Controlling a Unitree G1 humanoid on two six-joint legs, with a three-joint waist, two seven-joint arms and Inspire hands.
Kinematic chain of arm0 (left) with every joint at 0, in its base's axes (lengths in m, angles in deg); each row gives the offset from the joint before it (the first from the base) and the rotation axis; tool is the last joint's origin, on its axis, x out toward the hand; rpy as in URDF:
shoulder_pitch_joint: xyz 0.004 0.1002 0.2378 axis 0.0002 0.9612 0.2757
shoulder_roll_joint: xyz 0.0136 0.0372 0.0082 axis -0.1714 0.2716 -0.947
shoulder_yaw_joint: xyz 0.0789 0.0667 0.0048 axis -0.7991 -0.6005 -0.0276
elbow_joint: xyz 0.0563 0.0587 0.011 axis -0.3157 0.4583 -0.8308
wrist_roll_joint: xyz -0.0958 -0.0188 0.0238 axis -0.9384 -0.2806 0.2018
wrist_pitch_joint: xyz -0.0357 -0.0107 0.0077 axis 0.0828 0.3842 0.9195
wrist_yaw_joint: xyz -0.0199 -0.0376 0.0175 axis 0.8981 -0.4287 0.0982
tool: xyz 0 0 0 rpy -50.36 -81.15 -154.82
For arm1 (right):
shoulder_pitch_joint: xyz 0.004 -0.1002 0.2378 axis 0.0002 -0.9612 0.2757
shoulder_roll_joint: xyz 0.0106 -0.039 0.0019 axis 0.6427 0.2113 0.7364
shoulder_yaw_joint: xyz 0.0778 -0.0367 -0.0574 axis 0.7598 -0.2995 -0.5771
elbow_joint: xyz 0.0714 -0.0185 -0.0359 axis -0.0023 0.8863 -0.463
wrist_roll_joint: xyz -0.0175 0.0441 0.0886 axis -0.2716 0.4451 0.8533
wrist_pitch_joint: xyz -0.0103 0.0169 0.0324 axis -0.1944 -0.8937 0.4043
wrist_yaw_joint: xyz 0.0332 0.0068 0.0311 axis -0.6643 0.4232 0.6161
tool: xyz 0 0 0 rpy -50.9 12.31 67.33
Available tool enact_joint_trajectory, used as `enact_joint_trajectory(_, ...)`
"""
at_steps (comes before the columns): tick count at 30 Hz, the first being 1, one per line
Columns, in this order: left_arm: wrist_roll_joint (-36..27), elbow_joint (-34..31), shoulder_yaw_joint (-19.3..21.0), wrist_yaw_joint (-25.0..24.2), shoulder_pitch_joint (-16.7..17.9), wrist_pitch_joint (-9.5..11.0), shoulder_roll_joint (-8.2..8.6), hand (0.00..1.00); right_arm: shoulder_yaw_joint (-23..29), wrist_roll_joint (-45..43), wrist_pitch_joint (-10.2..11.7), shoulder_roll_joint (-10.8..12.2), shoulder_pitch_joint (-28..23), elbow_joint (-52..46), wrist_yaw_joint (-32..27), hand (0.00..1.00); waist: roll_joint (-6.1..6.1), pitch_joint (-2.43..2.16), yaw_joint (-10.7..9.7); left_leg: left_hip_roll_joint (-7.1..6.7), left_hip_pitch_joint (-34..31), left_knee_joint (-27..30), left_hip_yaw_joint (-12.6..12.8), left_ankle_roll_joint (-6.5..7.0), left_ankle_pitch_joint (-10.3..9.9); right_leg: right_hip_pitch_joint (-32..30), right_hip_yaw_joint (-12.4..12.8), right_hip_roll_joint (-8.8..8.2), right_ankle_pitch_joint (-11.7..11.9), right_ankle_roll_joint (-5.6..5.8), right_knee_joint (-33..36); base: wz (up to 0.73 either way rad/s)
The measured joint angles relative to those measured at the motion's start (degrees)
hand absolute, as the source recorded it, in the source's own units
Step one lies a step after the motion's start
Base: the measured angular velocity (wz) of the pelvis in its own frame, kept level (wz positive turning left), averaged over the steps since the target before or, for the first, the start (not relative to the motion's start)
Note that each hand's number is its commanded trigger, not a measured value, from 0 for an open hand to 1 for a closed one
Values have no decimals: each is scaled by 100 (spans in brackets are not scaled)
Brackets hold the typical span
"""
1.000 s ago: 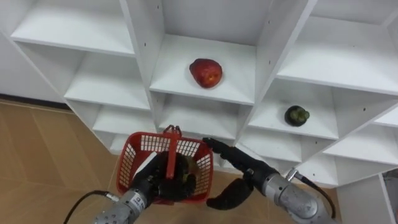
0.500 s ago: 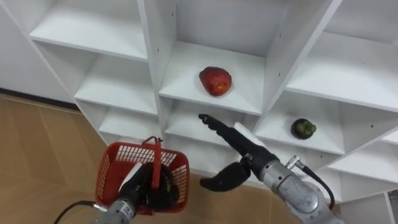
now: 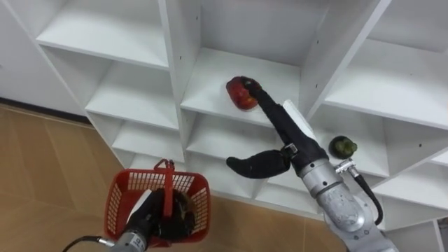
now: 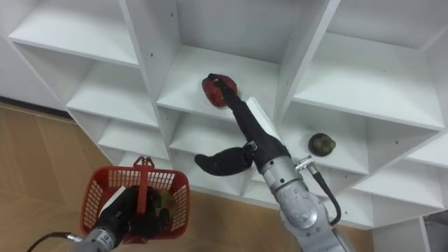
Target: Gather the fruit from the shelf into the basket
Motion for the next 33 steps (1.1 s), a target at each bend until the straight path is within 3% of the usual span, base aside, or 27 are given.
enact_joint_trajectory(2, 0, 36, 52, 1, -6, 0, 23, 100, 45, 1, 35, 3, 59, -42, -76, 0, -6, 4, 0, 2, -7, 16, -5, 0, -1, -3, -3, 0, 0, 0, 9, 0)
enact_joint_trajectory(12, 10, 30, 270, -1, -33, 155, 69, 100, 421, 2, 664, 31, 184, -289, -859, 0, -13, 15, 27, -2, -26, 47, -2, -1, -1, -2, -13, -1, 0, 0, 8, 0)
enact_joint_trajectory(19, 15, 30, 268, 90, -36, 264, 132, 100, 436, 2, 915, 23, 184, -287, -1196, 0, 8, 20, -18, -4, -67, 45, 0, -1, -1, -3, -24, 3, 3, 0, -55, 0)
enact_joint_trajectory(27, 15, 197, 267, 102, -90, 308, 145, 100, 426, 405, 1096, -104, 190, 2, -1278, 0, 43, 26, -6, -2, -78, 26, -20, -2, -1, -1, -89, -4, 3, 0, -65, 2)
enact_joint_trajectory(33, 24, 323, 253, 86, -88, 322, 144, 100, 430, 756, 1094, -126, 280, 497, -1254, 0, 43, 30, 26, 3, -104, 20, -74, -2, 0, -3, -150, -12, 3, 0, -73, 4)
